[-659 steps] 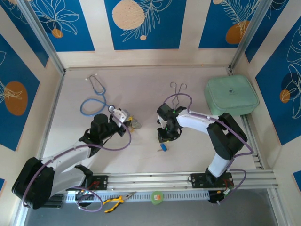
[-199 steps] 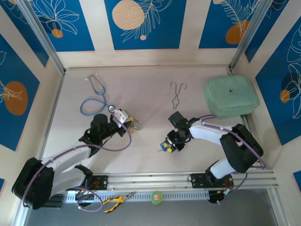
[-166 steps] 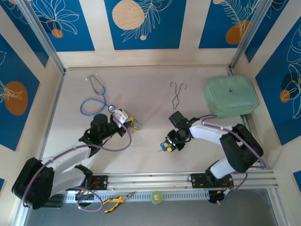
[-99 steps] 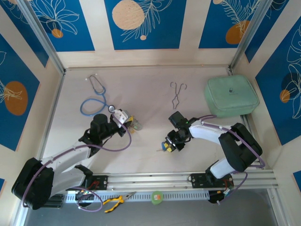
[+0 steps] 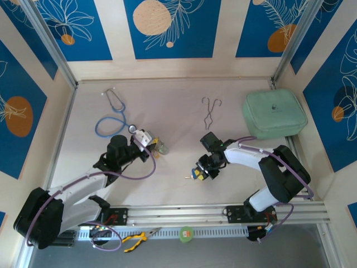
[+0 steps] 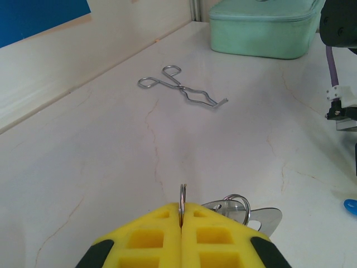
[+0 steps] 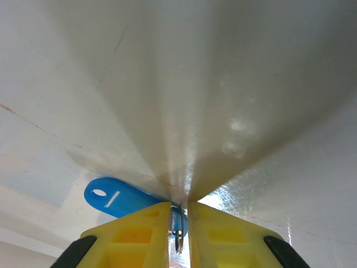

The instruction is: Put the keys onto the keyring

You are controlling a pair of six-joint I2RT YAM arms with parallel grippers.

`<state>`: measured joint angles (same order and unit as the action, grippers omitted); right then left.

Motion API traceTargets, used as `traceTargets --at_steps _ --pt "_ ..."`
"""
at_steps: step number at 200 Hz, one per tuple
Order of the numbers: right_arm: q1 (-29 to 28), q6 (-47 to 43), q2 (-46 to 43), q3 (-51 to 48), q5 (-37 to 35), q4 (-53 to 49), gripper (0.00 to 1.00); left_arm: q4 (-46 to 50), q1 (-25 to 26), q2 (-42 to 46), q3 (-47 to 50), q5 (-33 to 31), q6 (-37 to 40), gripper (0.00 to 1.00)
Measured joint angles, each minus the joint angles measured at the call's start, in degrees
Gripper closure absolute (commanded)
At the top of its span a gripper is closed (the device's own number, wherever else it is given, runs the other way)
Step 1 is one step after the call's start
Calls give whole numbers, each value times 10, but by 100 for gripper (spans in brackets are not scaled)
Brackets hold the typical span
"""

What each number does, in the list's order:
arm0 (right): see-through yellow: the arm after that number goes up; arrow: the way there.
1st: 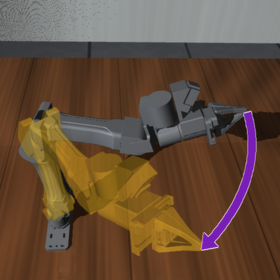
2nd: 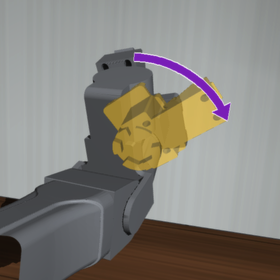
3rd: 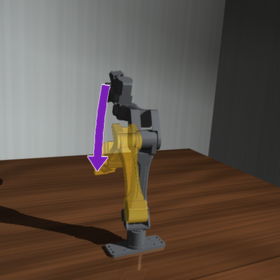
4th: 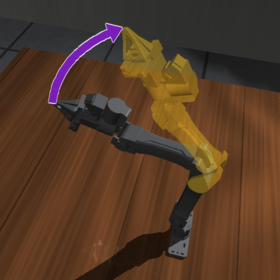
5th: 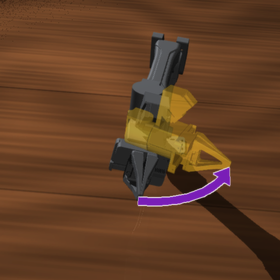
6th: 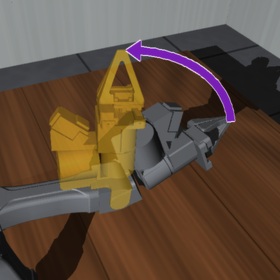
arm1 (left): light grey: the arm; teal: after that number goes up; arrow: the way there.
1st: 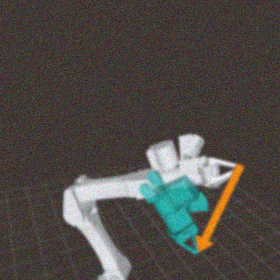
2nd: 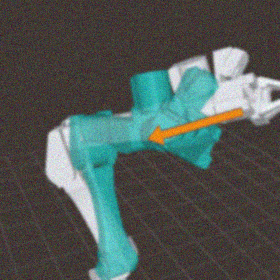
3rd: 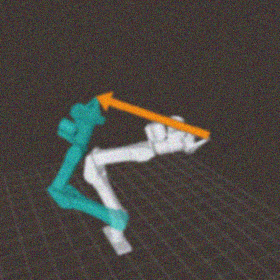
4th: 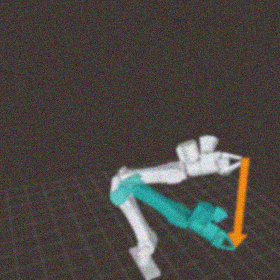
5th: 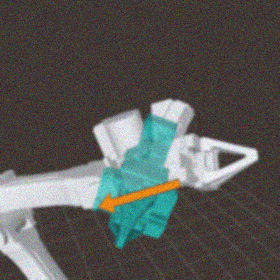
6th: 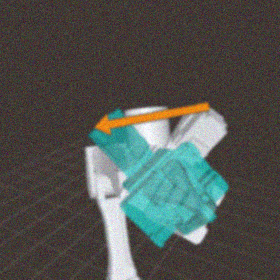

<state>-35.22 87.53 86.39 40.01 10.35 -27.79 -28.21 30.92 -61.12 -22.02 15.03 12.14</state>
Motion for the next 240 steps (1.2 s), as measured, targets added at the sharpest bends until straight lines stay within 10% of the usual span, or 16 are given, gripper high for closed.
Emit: traceTargets --at_steps 100,146,240 --pt "-3 -50 -26 3 -19 -16 100 6 0 12 0 0 4 100" --pt "-16 -281 -178 31 -69 33 100 12 0 37 0 0 5 100" --pt "39 -787 -210 110 119 65 100 12 5 42 1 101 7 100"
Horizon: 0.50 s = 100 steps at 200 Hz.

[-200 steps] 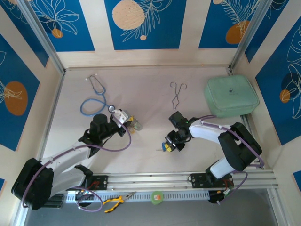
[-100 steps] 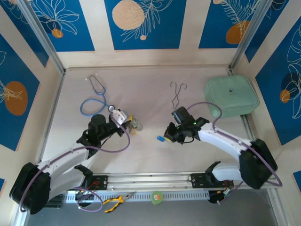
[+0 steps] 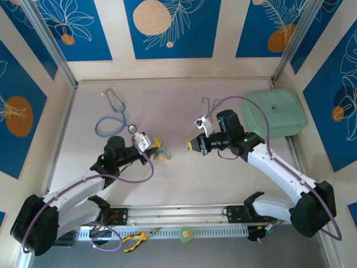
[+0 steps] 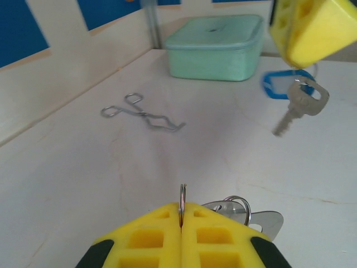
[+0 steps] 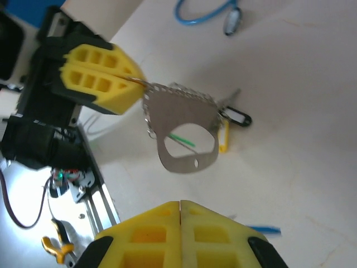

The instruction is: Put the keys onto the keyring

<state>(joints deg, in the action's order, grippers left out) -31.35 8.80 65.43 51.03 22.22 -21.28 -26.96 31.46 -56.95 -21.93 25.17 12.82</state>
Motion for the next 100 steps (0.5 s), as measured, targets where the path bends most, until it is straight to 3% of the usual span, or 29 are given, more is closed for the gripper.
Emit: traceTargets --at_steps 42,100 --pt "-30 -110 21 6 45 -4 100 -5 18 -11 0 66 -5 100" --pt "-74 -132 57 23 50 -4 100 -26 35 -17 7 92 -24 100"
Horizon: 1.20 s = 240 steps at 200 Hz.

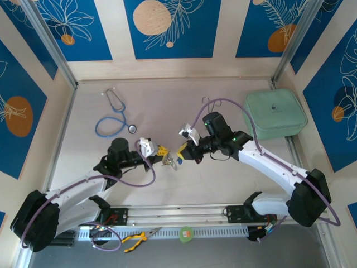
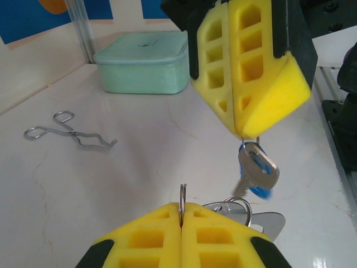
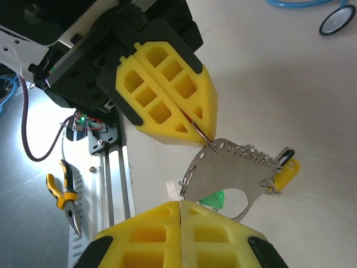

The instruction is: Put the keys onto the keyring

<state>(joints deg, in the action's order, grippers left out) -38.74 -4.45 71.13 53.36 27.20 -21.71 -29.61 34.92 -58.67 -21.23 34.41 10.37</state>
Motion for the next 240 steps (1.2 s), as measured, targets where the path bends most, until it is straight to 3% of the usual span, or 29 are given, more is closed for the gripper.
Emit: traceTargets --at_steps 77,240 --pt "-22 4 16 10 -36 28 100 2 3 0 2 28 -18 100" --pt "-33 9 50 28 -42 37 100 9 3 -12 2 41 -45 100"
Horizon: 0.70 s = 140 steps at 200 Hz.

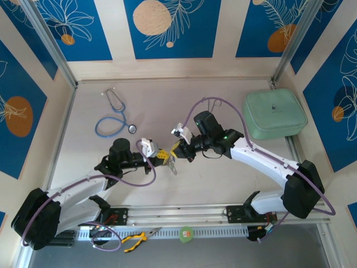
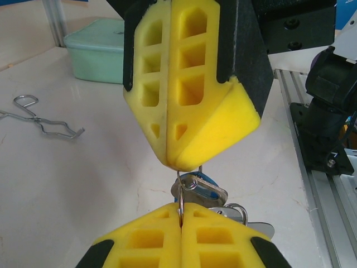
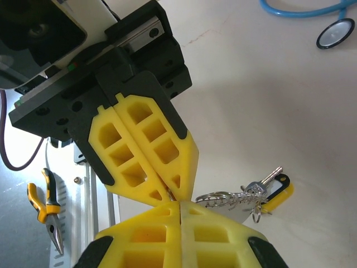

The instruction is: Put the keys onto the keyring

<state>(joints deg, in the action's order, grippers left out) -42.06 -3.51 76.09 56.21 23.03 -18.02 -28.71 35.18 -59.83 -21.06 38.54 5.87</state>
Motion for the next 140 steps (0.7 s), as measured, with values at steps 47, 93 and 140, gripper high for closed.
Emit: traceTargets --at_steps 47,93,140 --pt "-1 12 6 0 -10 -7 100 0 0 0 0 -2 0 100" --pt "-1 24 8 0 -29 -15 100 0 0 0 0 -6 0 100" --pt "0 37 14 7 -33 -22 100 0 0 0 0 -9 2 100"
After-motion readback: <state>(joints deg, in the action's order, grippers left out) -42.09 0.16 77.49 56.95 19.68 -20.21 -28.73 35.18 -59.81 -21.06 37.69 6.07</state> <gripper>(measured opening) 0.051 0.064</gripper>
